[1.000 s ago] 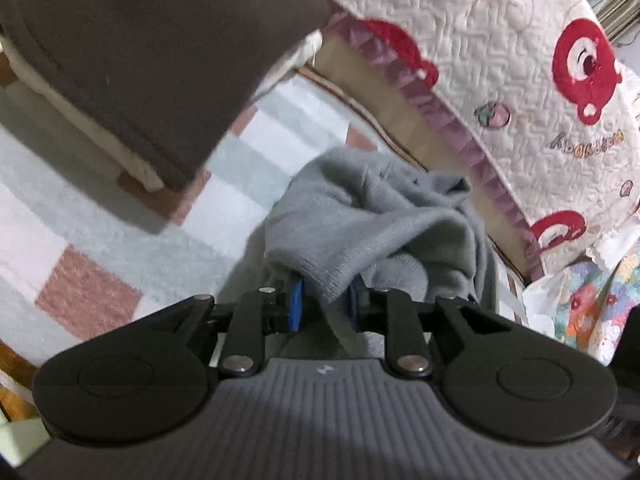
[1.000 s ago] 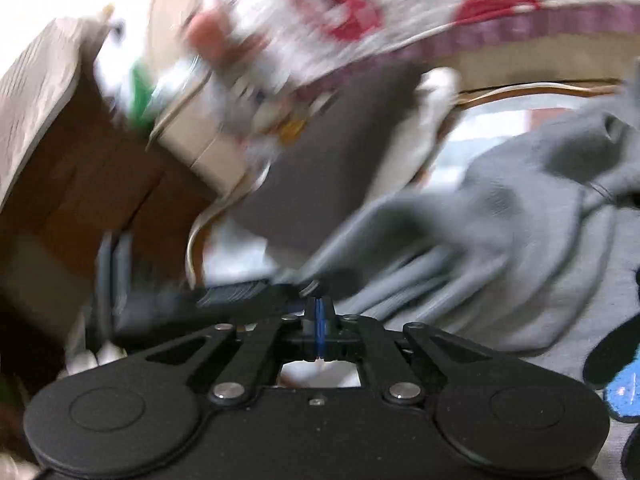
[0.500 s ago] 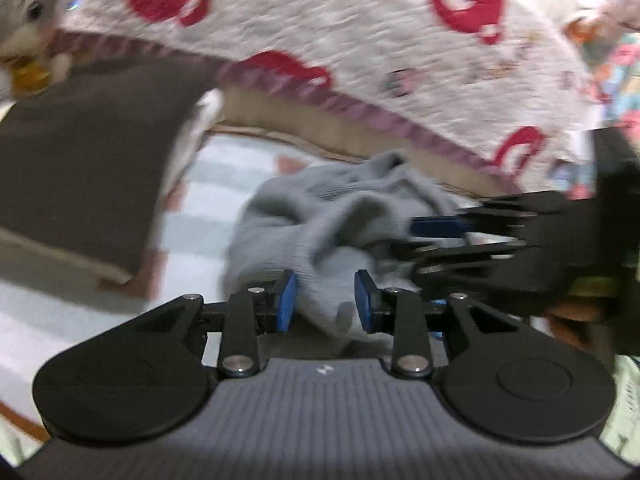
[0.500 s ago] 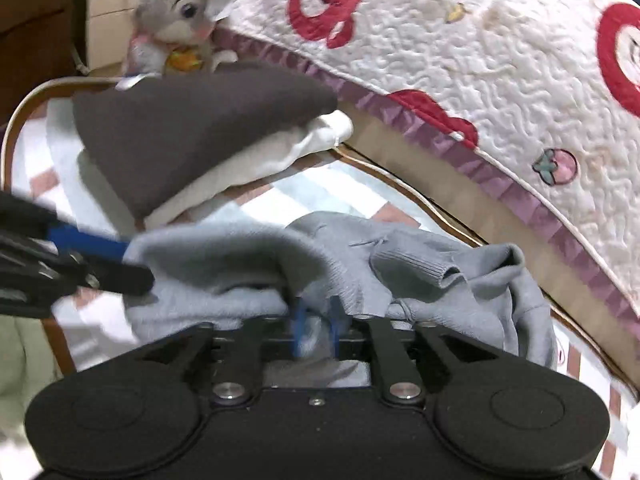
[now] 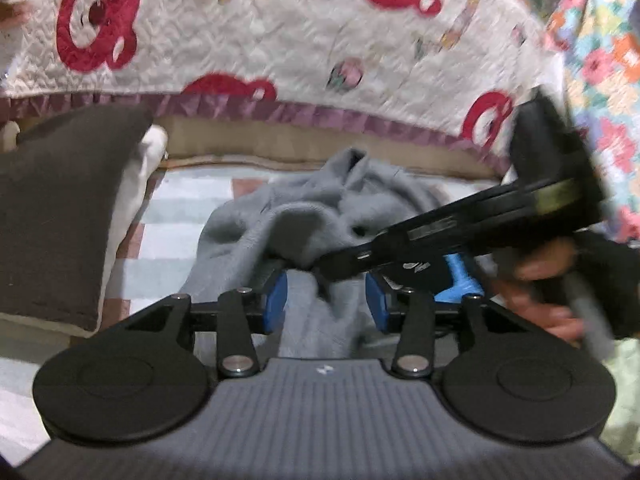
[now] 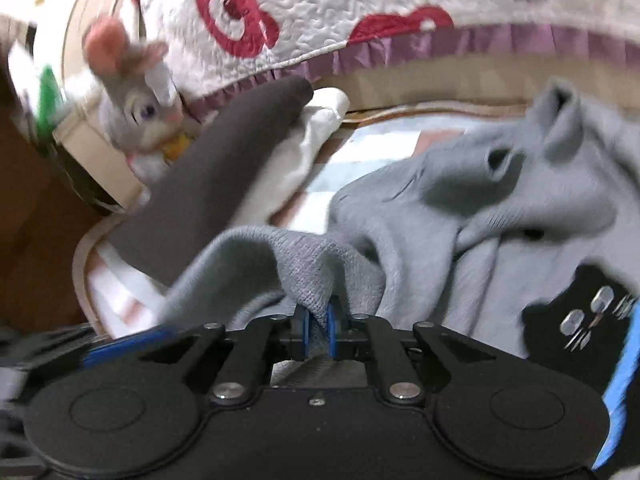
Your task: Fold clothes
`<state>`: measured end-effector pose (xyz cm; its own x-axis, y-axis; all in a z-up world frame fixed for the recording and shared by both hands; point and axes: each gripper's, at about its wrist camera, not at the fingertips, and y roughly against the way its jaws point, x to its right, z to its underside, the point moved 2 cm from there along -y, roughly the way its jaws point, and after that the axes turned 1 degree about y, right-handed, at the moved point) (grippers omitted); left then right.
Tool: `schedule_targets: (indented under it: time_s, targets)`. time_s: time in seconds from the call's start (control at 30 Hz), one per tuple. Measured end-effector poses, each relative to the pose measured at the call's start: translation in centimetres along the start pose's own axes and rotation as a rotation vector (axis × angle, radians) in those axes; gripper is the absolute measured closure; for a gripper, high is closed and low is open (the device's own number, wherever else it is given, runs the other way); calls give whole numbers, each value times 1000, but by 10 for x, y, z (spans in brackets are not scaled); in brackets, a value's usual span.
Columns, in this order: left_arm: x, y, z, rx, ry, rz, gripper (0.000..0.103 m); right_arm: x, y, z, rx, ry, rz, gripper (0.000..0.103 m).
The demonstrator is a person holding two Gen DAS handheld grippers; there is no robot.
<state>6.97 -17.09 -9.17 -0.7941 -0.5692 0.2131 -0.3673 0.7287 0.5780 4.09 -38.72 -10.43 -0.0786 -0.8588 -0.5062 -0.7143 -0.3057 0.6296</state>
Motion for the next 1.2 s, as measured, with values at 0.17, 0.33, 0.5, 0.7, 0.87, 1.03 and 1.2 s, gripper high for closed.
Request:
schedule_targets:
  time_s: [0.17, 0.33, 0.5, 0.7, 0.87, 1.03, 1.2]
  targets:
    - [-12, -44, 12, -128, 43, -97, 61, 6, 2, 7, -17, -58, -100, 92]
    - [-40, -53, 25, -130, 244, -68, 80, 4, -4, 7, -43, -37, -113, 92]
    - [-15, -20, 13, -67, 82, -97, 95, 0, -6, 0, -21, -8, -58, 92]
    - [-11, 55, -7, 134, 110, 21, 99, -7, 3, -15, 16, -11, -30, 76]
    - [-31, 100, -13, 266, 195, 86, 103, -13, -7, -8, -32, 168, 210, 87]
    - [-45, 85, -2, 186, 263, 83, 103, -17, -9, 6, -49, 234, 282, 87]
    - [-55, 67, 7, 108, 310, 77, 93, -42, 29, 6, 122, 228, 307, 83]
